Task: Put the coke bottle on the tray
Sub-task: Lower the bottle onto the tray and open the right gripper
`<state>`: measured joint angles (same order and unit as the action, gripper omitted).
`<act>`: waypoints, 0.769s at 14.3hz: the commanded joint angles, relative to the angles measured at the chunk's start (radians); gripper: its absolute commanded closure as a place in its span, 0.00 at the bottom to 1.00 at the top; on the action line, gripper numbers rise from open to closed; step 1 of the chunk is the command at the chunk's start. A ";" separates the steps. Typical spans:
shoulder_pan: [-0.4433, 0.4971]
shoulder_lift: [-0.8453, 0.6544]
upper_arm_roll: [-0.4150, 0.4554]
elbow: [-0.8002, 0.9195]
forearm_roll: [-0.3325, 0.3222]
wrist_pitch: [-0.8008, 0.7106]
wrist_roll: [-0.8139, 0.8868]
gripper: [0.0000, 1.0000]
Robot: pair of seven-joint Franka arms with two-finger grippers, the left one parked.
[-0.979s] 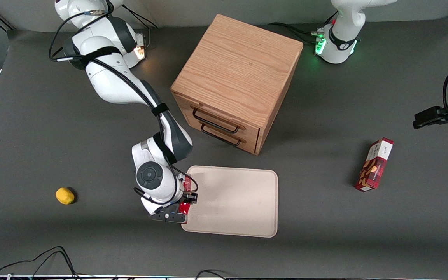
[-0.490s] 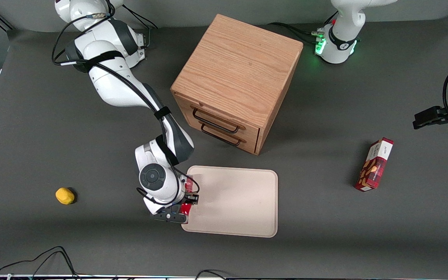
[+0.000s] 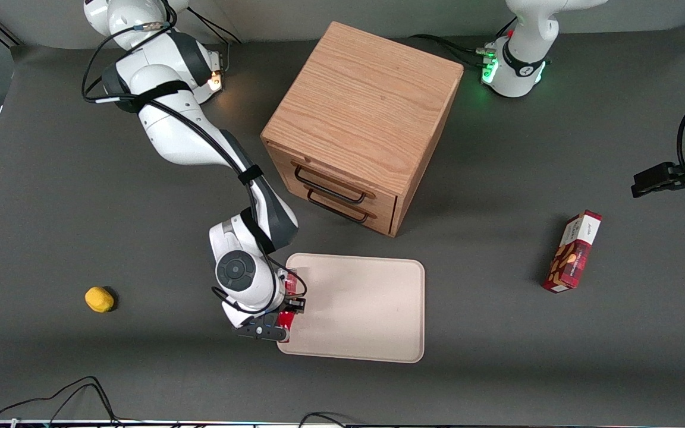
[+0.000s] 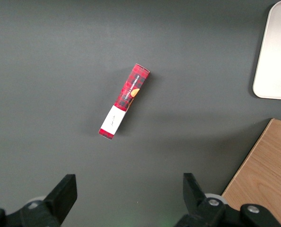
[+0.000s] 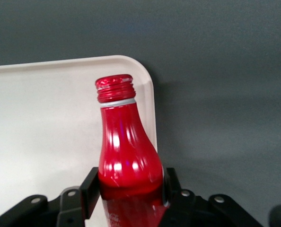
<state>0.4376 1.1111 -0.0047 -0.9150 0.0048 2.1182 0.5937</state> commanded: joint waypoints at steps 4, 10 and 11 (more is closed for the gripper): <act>0.009 0.024 -0.008 0.044 0.012 0.002 0.020 0.09; 0.009 0.024 -0.009 0.039 0.011 0.002 0.018 0.00; 0.009 0.024 -0.009 0.039 0.011 0.002 0.020 0.00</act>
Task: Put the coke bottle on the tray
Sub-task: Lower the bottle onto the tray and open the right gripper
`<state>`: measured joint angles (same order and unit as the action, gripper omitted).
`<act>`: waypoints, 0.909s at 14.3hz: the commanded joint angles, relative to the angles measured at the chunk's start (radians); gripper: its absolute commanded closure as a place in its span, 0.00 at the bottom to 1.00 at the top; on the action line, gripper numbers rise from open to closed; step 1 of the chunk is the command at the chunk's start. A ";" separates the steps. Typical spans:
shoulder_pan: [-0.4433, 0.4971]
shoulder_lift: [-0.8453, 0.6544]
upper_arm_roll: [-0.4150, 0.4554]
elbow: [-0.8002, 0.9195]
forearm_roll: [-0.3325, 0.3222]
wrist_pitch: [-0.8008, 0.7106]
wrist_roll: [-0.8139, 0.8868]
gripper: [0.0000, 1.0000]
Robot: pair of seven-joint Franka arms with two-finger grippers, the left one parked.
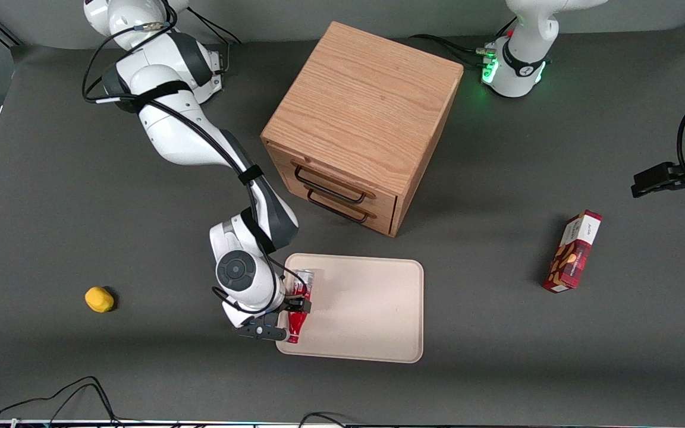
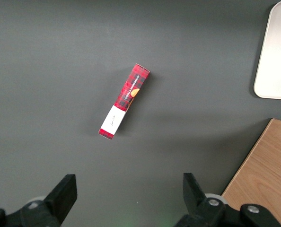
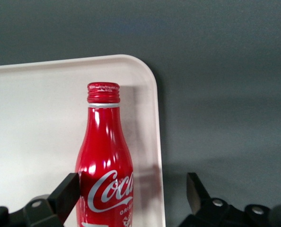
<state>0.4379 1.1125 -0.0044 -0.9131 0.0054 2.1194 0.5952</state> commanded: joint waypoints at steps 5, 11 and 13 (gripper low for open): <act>0.008 0.021 -0.009 0.037 0.010 0.001 0.017 0.00; 0.007 -0.016 -0.006 0.037 0.011 -0.080 0.015 0.00; 0.001 -0.049 -0.003 0.037 0.013 -0.143 0.014 0.00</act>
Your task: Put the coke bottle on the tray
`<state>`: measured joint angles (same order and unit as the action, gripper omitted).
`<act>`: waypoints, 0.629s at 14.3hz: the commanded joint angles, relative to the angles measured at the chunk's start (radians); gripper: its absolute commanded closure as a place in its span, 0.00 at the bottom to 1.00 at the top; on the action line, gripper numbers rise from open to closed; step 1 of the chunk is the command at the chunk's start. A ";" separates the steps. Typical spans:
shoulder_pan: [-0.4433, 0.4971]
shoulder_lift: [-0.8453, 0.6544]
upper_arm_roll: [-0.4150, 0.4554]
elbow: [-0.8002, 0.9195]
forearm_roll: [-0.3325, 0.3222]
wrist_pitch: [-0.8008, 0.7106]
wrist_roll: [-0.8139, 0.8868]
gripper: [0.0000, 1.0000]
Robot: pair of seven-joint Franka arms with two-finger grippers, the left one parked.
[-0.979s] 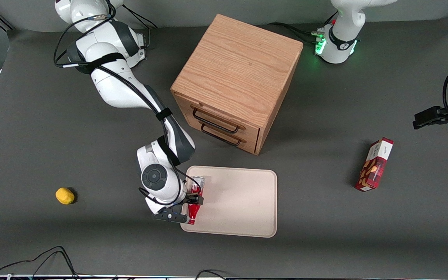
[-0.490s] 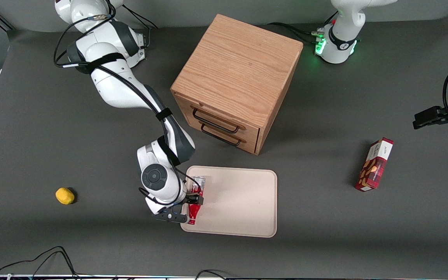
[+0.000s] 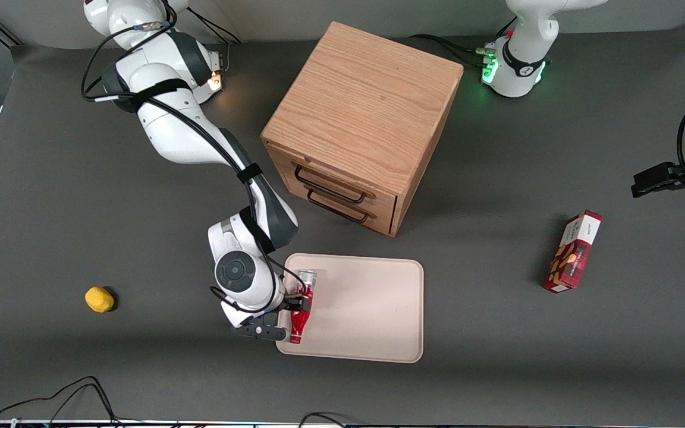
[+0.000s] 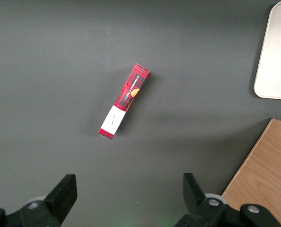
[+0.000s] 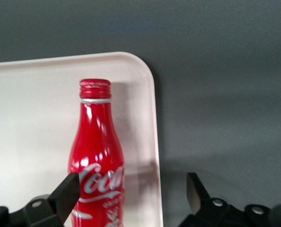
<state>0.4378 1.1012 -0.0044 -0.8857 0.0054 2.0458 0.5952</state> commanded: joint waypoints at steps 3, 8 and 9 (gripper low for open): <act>-0.022 -0.116 0.003 0.008 0.021 -0.168 0.012 0.00; -0.131 -0.370 0.032 -0.172 0.044 -0.318 -0.038 0.00; -0.172 -0.439 0.059 -0.244 0.044 -0.320 -0.061 0.00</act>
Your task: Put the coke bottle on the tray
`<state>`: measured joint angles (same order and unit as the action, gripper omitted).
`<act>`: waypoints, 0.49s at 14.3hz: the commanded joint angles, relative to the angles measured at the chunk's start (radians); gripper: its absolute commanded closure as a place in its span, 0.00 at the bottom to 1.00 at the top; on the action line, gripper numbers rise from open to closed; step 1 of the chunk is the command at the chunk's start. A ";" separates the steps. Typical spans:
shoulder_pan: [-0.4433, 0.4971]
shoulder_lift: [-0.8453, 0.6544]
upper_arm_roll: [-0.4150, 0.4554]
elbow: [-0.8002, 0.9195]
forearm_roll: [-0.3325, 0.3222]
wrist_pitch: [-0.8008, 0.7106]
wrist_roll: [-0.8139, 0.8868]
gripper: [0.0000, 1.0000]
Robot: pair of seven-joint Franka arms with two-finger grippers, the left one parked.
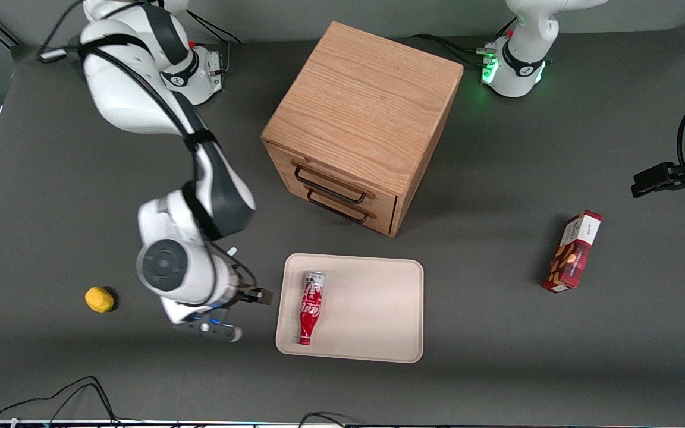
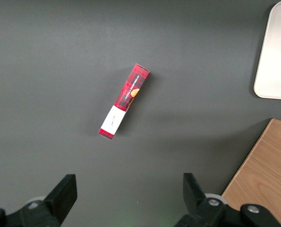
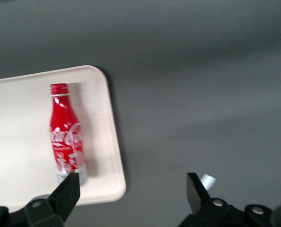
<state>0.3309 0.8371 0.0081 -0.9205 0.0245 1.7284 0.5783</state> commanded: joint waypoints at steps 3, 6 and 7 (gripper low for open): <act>-0.221 -0.414 0.139 -0.464 0.023 -0.003 -0.139 0.00; -0.360 -0.639 0.205 -0.667 0.022 -0.035 -0.231 0.00; -0.398 -0.721 0.207 -0.716 0.022 -0.055 -0.260 0.00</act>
<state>0.0083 0.3320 0.1825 -1.4123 0.0261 1.6665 0.3808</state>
